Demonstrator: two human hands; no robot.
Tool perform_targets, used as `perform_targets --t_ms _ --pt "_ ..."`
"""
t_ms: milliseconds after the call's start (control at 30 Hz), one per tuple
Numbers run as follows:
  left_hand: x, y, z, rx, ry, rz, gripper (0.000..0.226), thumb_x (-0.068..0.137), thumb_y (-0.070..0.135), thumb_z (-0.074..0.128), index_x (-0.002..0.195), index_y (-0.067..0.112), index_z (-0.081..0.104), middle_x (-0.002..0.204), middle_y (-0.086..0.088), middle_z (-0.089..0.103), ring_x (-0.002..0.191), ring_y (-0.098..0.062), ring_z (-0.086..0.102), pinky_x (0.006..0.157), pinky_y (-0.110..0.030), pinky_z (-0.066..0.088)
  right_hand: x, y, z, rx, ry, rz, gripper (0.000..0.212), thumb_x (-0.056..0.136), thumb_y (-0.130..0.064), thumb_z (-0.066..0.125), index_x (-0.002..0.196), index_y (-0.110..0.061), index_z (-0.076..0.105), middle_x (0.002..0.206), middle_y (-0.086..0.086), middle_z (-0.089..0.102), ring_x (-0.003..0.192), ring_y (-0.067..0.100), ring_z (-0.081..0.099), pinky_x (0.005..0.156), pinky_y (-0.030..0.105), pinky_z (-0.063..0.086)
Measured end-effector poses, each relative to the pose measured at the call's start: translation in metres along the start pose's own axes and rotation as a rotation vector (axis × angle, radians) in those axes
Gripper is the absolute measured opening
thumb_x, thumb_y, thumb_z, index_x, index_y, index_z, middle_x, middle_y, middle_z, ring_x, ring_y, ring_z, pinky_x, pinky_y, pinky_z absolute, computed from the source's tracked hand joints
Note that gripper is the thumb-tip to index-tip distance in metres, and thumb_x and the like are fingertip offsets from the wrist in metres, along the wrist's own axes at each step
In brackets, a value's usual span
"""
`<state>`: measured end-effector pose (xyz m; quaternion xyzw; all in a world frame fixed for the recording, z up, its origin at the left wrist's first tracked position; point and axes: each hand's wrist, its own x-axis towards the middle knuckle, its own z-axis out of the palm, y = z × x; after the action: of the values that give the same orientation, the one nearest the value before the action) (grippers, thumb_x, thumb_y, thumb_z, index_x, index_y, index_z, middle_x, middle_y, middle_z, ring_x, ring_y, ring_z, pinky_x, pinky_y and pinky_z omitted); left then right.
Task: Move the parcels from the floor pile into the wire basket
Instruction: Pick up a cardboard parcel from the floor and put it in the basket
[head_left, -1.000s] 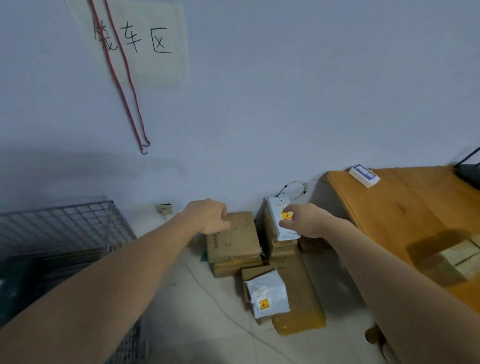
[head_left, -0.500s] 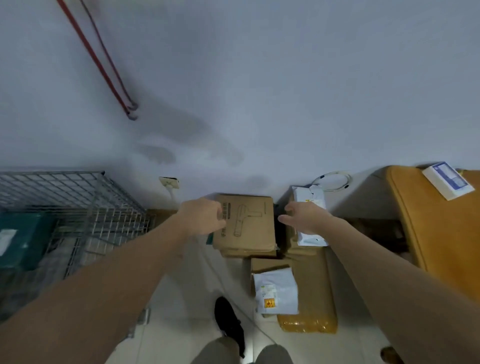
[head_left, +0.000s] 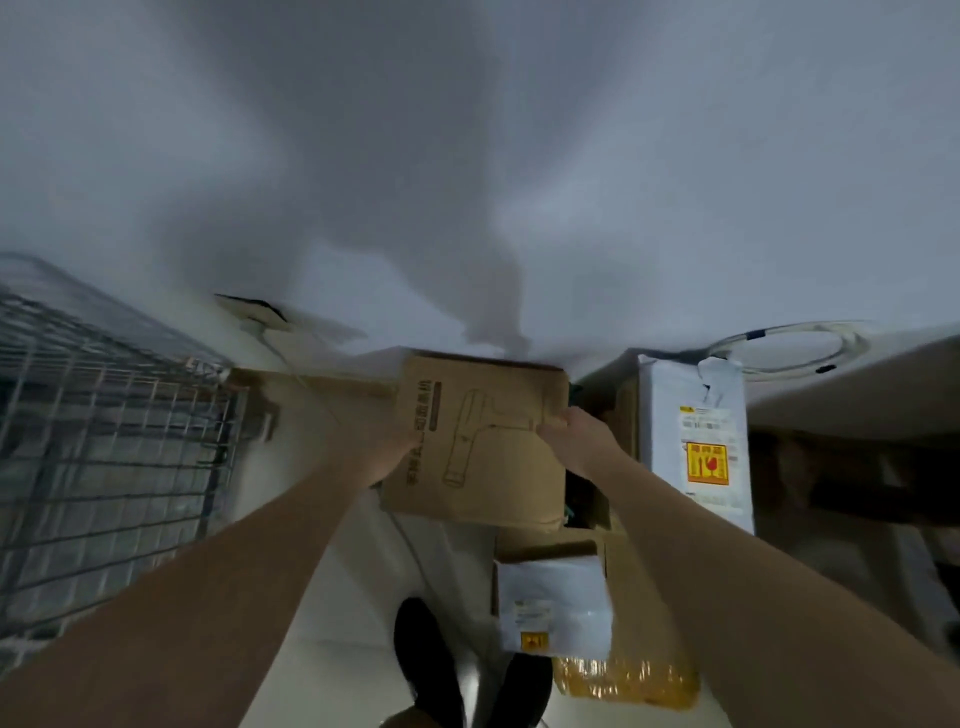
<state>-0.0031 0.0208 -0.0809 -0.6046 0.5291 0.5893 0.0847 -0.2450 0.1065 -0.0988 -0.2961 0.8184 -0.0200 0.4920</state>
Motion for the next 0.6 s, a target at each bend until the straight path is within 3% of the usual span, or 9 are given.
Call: perform_targets --t_ms 67,100,167,233,300,433,600 --pt "0.043 -0.02 0.011 0.043 0.08 -0.022 0.017 0.106 0.031 0.057 0.108 0.018 0.068 0.115 -0.006 0.071 0.109 -0.027 0.066 0.1 -0.04 0.053 0.047 0.023 0.028 0.091 0.019 0.071 0.06 0.102 -0.049 0.053 0.139 -0.003 0.051 0.109 0.009 0.061 0.09 0.021 0.064 0.068 0.031 0.048" --pt "0.064 -0.03 0.014 0.045 0.111 -0.067 0.027 0.106 0.037 0.056 0.12 0.017 0.065 0.126 -0.006 0.067 0.117 -0.029 0.062 0.1 -0.037 0.052 0.065 0.033 0.041 0.138 0.031 0.117 0.07 0.1 -0.053 0.055 0.149 -0.004 0.041 0.125 0.012 0.057 0.101 0.024 0.063 0.071 0.032 0.049" --pt "0.105 -0.06 0.023 -0.027 0.153 -0.187 0.074 0.099 0.056 0.059 0.153 0.01 0.042 0.15 -0.012 0.052 0.135 -0.035 0.052 0.11 -0.042 0.045 0.096 0.049 0.062 0.236 0.058 0.198 0.088 0.095 -0.06 0.06 0.157 -0.007 0.026 0.147 0.016 0.044 0.124 0.033 0.054 0.089 0.041 0.052" --pt "0.148 -0.096 0.027 -0.144 0.182 -0.25 0.118 0.072 0.084 0.069 0.159 0.013 0.036 0.15 -0.011 0.055 0.13 -0.035 0.058 0.109 -0.048 0.047 0.116 0.061 0.08 0.347 0.06 0.251 0.105 0.085 -0.07 0.067 0.159 -0.01 0.023 0.151 0.015 0.041 0.13 0.036 0.05 0.102 0.047 0.05" --pt "0.184 -0.133 0.031 -0.228 0.166 -0.225 0.134 0.045 0.098 0.07 0.151 0.02 0.05 0.137 -0.005 0.067 0.117 -0.029 0.067 0.105 -0.051 0.052 0.132 0.074 0.095 0.489 0.047 0.265 0.118 0.069 -0.08 0.073 0.157 -0.014 0.032 0.144 0.01 0.051 0.124 0.032 0.055 0.104 0.048 0.051" --pt "0.168 -0.132 0.039 -0.402 0.054 -0.226 0.104 0.053 0.096 0.069 0.135 0.033 0.065 0.116 0.001 0.078 0.107 -0.025 0.074 0.101 -0.051 0.055 0.134 0.085 0.108 0.698 0.095 0.255 0.09 0.071 -0.064 0.083 0.143 -0.021 0.049 0.129 0.003 0.062 0.115 0.028 0.061 0.105 0.052 0.05" --pt "0.115 -0.11 0.032 -0.548 0.013 -0.212 0.076 0.076 0.083 0.065 0.134 0.035 0.065 0.117 0.001 0.078 0.108 -0.026 0.074 0.099 -0.054 0.055 0.101 0.067 0.089 0.738 0.132 0.206 0.087 0.076 -0.052 0.086 0.145 -0.017 0.048 0.131 0.004 0.061 0.119 0.029 0.059 0.107 0.052 0.049"
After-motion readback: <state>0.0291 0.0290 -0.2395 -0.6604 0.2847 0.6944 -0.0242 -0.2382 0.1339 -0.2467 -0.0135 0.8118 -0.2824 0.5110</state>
